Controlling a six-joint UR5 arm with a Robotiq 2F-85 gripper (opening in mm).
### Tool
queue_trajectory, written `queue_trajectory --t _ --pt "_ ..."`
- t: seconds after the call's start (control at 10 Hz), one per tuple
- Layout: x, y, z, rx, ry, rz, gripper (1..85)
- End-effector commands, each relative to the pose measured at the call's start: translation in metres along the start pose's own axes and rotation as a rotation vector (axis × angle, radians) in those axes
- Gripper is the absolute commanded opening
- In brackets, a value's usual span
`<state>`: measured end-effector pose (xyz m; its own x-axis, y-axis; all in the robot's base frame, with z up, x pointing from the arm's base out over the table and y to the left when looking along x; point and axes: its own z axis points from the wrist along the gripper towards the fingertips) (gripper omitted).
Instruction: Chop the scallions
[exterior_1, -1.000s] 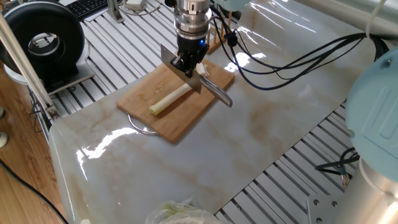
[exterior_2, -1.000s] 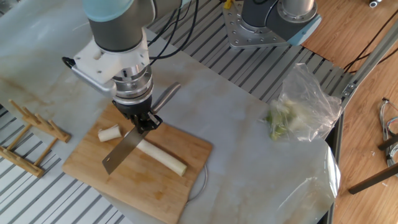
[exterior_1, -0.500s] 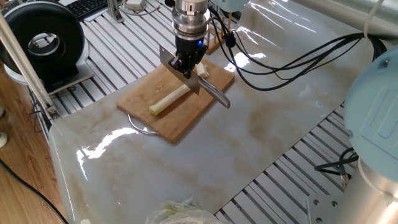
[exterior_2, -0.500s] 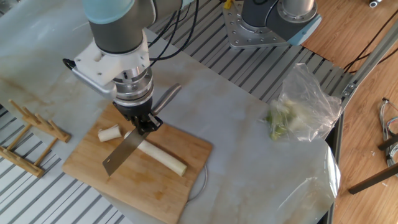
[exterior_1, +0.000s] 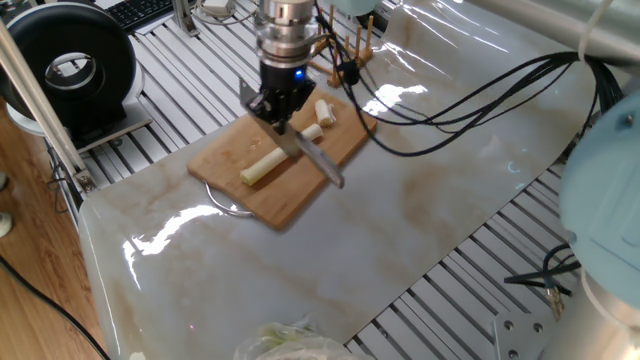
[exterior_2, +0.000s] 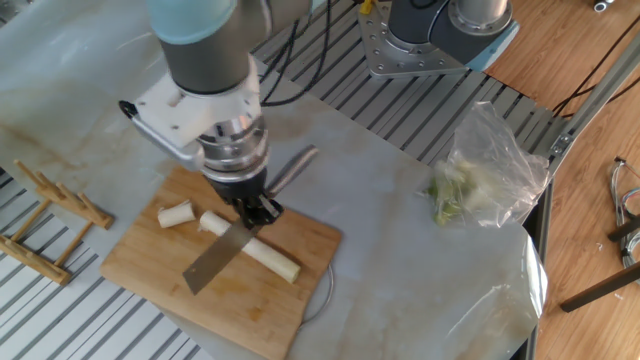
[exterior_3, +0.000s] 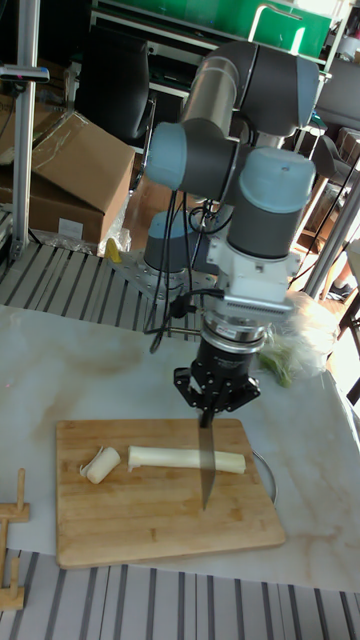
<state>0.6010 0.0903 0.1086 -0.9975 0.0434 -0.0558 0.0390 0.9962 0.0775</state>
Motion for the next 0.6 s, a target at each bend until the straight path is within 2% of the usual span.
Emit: queue_trajectory --t 0.0,0.2,0.3,0.5 --pt "0.009 0.042 -0.005 -0.030 0.001 0.046 1.3" --pt "0.015 0.057 0.000 -0.024 -0.007 0.061 1.3" --pt "0.019 0.059 0.005 -0.009 -0.004 0.057 1.3" --pt "0.027 0.070 0.017 -0.011 0.001 0.048 1.3"
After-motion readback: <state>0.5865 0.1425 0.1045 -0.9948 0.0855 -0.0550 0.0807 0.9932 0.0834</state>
